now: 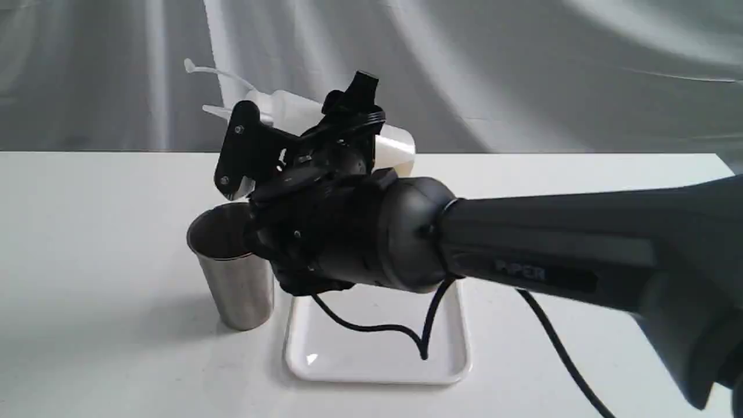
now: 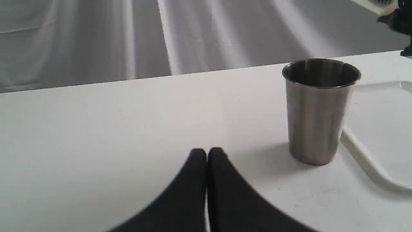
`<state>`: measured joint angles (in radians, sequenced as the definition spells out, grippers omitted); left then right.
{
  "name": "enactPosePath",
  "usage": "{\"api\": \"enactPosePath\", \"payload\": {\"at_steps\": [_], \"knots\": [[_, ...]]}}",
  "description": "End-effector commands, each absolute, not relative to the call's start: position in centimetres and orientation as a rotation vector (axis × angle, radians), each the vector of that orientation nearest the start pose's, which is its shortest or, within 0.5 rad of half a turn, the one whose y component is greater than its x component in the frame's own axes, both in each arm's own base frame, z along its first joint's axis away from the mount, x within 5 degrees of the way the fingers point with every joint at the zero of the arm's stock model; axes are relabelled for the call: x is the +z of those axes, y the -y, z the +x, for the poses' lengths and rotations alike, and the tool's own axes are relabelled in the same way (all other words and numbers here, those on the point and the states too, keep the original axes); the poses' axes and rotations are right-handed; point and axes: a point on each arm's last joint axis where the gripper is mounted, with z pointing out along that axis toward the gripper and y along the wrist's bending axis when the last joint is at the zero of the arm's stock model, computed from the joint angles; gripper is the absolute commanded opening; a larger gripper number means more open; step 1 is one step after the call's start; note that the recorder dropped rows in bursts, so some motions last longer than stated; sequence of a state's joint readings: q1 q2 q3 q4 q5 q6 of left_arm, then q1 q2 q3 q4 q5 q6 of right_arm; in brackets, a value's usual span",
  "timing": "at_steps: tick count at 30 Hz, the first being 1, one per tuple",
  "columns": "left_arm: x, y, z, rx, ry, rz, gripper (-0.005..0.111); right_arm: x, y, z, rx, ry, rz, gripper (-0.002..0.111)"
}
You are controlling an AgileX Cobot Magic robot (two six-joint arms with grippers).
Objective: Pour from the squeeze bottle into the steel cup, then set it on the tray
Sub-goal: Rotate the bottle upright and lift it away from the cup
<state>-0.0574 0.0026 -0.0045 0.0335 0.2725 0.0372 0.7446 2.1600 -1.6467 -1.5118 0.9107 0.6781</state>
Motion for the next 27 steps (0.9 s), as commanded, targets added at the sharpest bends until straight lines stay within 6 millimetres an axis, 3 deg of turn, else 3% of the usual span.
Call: {"api": "enactPosePath", "payload": {"at_steps": [1, 10, 19, 27], "knots": [[18.9, 0.3, 5.5, 0.01, -1.746, 0.108, 0.0, 25.2, -26.7, 39.4, -0.932, -1.734, -0.873, 0.006], [18.9, 0.3, 5.5, 0.009, -1.746, 0.105, 0.0, 29.8, -25.5, 38.0, -0.75, -1.786, -0.665, 0.006], [18.9, 0.3, 5.5, 0.011, -1.746, 0.108, 0.0, 32.6, -24.1, 36.0, -0.563, -1.932, -0.502, 0.006], [18.9, 0.3, 5.5, 0.008, -1.746, 0.105, 0.0, 34.3, -20.6, 33.5, -0.455, -1.969, -0.473, 0.006]]}}
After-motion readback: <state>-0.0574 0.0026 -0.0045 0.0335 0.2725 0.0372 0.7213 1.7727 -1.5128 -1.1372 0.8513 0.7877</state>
